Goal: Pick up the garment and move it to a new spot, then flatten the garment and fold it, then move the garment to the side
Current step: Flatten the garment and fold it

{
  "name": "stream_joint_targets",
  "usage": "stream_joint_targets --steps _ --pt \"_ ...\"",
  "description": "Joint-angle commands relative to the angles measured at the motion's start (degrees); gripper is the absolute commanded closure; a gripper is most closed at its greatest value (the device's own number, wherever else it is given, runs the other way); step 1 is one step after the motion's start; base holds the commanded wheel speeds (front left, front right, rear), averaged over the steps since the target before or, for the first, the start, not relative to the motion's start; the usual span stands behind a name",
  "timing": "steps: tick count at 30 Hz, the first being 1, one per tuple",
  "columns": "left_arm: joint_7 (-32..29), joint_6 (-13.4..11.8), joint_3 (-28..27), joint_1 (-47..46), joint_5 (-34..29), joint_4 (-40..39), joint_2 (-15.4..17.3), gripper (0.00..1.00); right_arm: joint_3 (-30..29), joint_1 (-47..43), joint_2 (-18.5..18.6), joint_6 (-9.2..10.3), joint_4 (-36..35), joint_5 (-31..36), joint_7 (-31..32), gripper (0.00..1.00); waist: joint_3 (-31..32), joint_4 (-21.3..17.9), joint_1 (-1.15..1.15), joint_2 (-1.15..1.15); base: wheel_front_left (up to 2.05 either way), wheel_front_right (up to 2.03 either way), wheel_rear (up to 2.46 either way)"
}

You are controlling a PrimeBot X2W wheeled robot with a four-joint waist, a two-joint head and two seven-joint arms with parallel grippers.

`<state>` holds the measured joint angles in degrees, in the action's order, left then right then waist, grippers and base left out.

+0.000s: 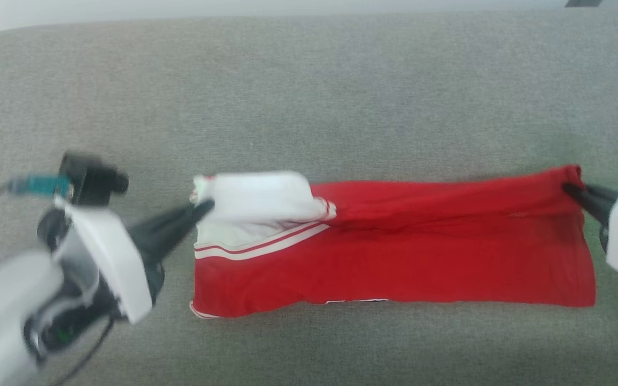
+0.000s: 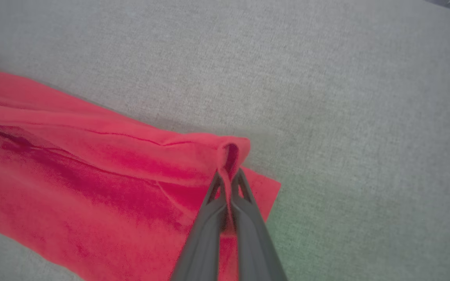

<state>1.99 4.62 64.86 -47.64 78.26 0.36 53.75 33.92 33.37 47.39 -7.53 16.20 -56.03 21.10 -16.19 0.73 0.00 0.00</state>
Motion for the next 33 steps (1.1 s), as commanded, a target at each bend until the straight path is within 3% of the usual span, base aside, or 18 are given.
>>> stream_joint_targets --steps 1,9,19,20,21,22,23,24,25,33 --pt "1.2 -0.8 0.0 1.7 0.6 -1.0 0.6 1.0 -1.0 -1.8 0.2 0.09 -0.7 -0.1 -0.5 1.0 0.0 0.2 0.0 0.0 0.0 0.0 0.0" --pt "6.1 -4.5 3.0 10.9 1.6 -4.2 0.1 1.0 -9.2 -11.7 -1.9 0.1 -2.5 2.7 -1.6 1.0 -2.2 0.1 0.0 0.0 0.0 0.0 0.0" --pt "7.3 -2.6 4.6 11.5 0.3 7.3 -6.6 1.0 -12.0 -12.4 -8.7 0.1 0.7 7.8 -2.0 1.0 -4.6 -0.9 0.0 0.0 0.0 0.0 0.0" --pt "7.7 -2.7 4.5 11.4 0.0 8.2 -7.0 0.95 -12.4 -12.3 -9.0 0.11 0.7 8.0 -2.4 1.0 -4.6 -1.0 0.0 0.0 0.0 0.0 0.0" --pt "8.2 -2.7 4.4 11.4 -0.4 9.0 -7.3 0.78 -12.9 -12.2 -9.2 0.12 0.7 8.0 -2.7 1.0 -4.4 -1.0 0.0 0.0 0.0 0.0 0.0" --pt "8.9 -2.8 4.1 11.6 -0.4 9.6 -7.6 0.67 -13.3 -12.3 -9.3 0.12 0.6 7.9 -2.8 0.66 -4.3 -1.1 0.0 0.0 0.0 0.0 0.0" --pt "9.4 -3.0 4.0 11.8 -0.8 10.2 -7.9 0.44 -14.0 -12.5 -9.4 0.12 0.3 7.6 -3.1 0.44 -4.0 -1.1 0.0 0.0 0.0 0.0 0.0" --pt "9.9 -3.4 4.1 12.0 -1.4 10.8 -8.1 0.04 -14.7 -12.9 -9.5 0.12 0.1 7.1 -3.5 0.0 -3.6 -1.0 0.0 0.0 0.0 0.0 0.0" --pt "10.3 -3.8 4.1 12.4 -1.9 11.3 -8.4 0.0 -15.2 -13.4 -9.4 0.11 -0.1 6.7 -3.4 0.0 -3.1 -0.9 0.0 0.0 0.0 0.0 0.0" --pt "12.7 -5.6 2.0 16.6 -2.5 12.1 -12.1 0.0 -21.4 -17.9 -7.7 0.09 -2.5 3.3 -1.6 0.0 0.4 1.2 0.0 0.0 0.0 0.0 0.0"
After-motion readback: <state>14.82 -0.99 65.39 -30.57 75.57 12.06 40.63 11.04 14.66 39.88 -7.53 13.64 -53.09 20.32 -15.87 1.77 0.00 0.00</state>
